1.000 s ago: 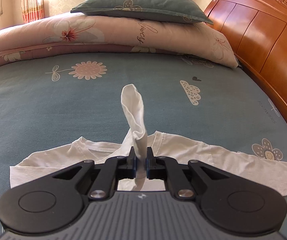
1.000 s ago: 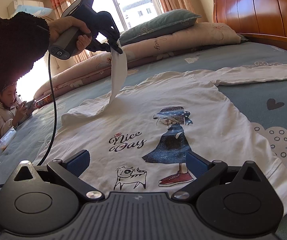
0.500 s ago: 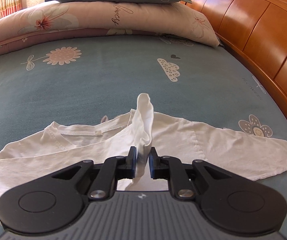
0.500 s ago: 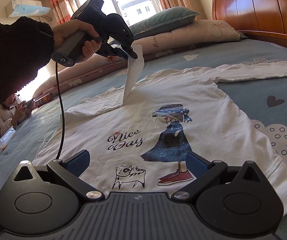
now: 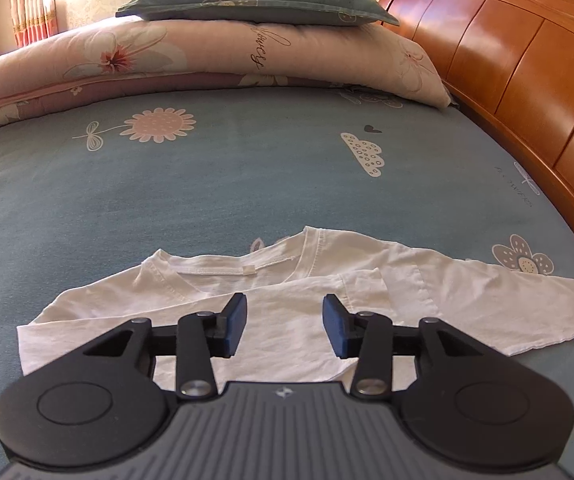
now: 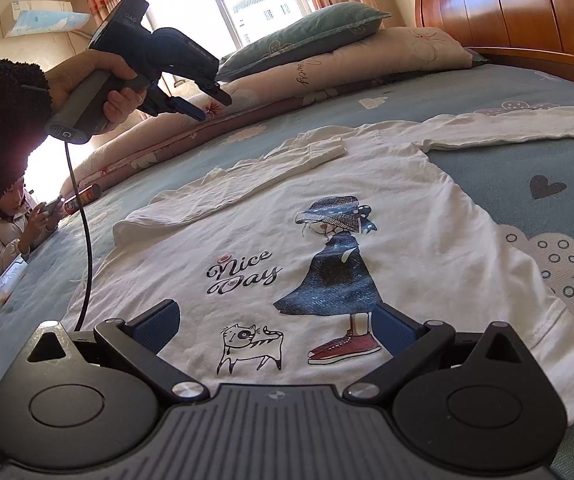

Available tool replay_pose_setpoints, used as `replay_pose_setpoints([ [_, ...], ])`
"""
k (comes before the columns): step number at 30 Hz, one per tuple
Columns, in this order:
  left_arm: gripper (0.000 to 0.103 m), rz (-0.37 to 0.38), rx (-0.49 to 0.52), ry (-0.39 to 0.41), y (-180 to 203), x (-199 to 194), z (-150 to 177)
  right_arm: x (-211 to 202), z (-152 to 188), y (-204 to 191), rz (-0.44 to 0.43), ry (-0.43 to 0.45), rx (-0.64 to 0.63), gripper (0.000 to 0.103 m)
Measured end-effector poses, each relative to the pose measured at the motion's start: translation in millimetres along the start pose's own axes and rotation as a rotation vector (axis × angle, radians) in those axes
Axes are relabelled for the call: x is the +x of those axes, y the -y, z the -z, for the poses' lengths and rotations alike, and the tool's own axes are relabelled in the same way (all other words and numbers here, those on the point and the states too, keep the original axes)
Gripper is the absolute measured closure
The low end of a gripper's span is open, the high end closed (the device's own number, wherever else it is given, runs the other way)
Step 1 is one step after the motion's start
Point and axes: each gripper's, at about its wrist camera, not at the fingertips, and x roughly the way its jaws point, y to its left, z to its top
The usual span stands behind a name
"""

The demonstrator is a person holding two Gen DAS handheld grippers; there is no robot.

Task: Fold clothes
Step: 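Lower the sleeve onto the shirt body and open the left tool, then lift the open left tool away from the folded sleeve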

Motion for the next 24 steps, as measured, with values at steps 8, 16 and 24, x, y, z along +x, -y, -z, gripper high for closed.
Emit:
replay_pose_setpoints([
  [8,0.033,-0.137,0.023,0.036,-70,-45,35,5,1,-2,0.016,-0.011,0.01,0.0],
  [16,0.033,-0.201,-0.049,0.022,-131,-36,121,11,5,-14,0.065,-0.014,-0.075,0.0],
  [24,0.033,-0.017,-0.066,0.107,-154,-32,142,17,11,-25,0.124,-0.003,-0.164,0.0],
])
